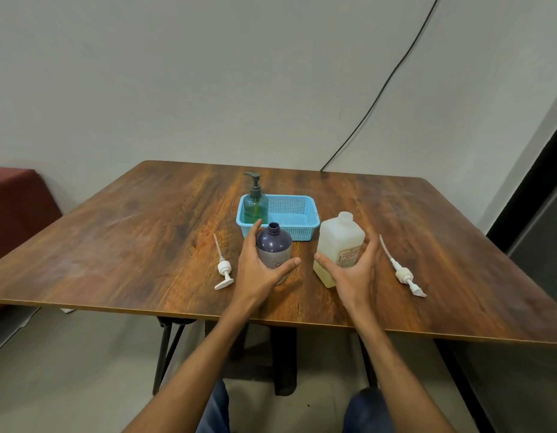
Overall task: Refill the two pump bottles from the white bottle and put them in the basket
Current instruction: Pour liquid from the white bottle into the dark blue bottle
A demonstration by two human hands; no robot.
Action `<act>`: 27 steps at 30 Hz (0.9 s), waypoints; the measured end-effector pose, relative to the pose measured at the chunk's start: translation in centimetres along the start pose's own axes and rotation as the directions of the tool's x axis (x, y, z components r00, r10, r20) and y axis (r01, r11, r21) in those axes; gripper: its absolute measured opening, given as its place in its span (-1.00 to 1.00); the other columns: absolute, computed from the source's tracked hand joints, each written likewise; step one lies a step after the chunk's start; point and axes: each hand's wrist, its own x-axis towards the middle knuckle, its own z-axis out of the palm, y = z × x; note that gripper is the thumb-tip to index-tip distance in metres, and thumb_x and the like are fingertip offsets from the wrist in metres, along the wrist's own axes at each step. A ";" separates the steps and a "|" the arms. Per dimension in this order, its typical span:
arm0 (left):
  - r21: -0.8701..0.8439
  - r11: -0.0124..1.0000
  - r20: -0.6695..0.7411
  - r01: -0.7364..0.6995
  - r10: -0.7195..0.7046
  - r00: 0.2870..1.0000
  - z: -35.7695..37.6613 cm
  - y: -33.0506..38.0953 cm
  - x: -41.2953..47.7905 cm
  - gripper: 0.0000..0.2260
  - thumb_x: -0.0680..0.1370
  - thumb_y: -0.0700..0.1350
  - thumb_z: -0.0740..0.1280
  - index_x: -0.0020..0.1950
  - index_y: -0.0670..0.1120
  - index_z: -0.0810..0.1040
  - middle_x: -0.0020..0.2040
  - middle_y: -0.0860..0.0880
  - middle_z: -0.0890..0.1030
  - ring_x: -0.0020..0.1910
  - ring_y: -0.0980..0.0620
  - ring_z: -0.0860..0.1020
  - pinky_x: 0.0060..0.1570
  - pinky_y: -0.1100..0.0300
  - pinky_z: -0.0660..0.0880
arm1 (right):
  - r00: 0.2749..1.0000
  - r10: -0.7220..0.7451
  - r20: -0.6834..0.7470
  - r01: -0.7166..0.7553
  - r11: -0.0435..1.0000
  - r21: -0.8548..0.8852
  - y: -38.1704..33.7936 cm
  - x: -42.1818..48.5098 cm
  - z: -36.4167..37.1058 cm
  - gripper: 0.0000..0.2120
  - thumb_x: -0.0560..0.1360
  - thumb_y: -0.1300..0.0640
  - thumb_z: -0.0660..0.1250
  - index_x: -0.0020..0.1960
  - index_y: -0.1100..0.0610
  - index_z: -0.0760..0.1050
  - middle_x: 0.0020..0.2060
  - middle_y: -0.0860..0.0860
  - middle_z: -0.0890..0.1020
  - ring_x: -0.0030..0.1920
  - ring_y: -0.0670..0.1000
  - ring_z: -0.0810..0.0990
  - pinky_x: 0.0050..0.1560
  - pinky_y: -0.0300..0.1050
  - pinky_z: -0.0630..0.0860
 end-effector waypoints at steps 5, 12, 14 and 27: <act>0.049 0.999 -0.047 -0.013 0.015 0.999 0.4 -0.1 0.7 -0.18 0.35 0.09 0.61 0.51 0.09 0.28 0.42 0.11 0.43 0.36 0.15 0.43 0.32 0.05 0.51 | 0.992 0.055 0.110 -0.065 0.994 0.092 0.5 0.5 0.3 -0.14 0.32 0.19 0.63 0.48 0.00 0.24 0.26 -0.10 0.45 0.22 -0.11 0.46 0.20 -0.13 0.52; 0.029 0.999 -0.082 -0.036 0.038 0.996 0.6 0.6 1.4 -0.23 0.28 0.08 0.65 0.43 0.05 0.42 0.33 0.10 0.53 0.29 0.15 0.50 0.25 0.13 0.56 | 0.992 0.034 0.118 -0.036 0.999 0.014 -0.5 1.1 -0.4 -0.21 0.30 0.18 0.64 0.43 0.05 0.35 0.17 -0.14 0.49 0.05 -0.25 0.49 -0.02 -0.35 0.48; 0.030 0.997 -0.081 -0.064 0.067 0.994 0.7 1.4 1.8 -0.22 0.26 0.09 0.65 0.42 0.04 0.44 0.32 0.10 0.54 0.27 0.18 0.51 0.22 0.24 0.55 | 0.991 -0.004 0.133 0.007 1.000 -0.025 -1.2 1.3 -0.8 -0.24 0.30 0.17 0.64 0.41 0.07 0.37 0.14 -0.13 0.50 0.02 -0.24 0.50 -0.10 -0.42 0.46; 0.123 0.983 0.007 -0.138 0.138 0.990 0.2 3.6 2.6 -0.20 0.24 0.09 0.66 0.41 -0.08 0.47 0.30 -0.01 0.58 0.20 0.10 0.55 0.19 0.16 0.59 | 0.892 -0.316 0.322 0.448 0.711 -0.543 -5.9 4.8 -3.1 -0.33 0.26 0.07 0.63 0.29 0.03 0.42 0.04 0.09 0.64 -0.02 0.12 0.62 -0.16 -0.03 0.60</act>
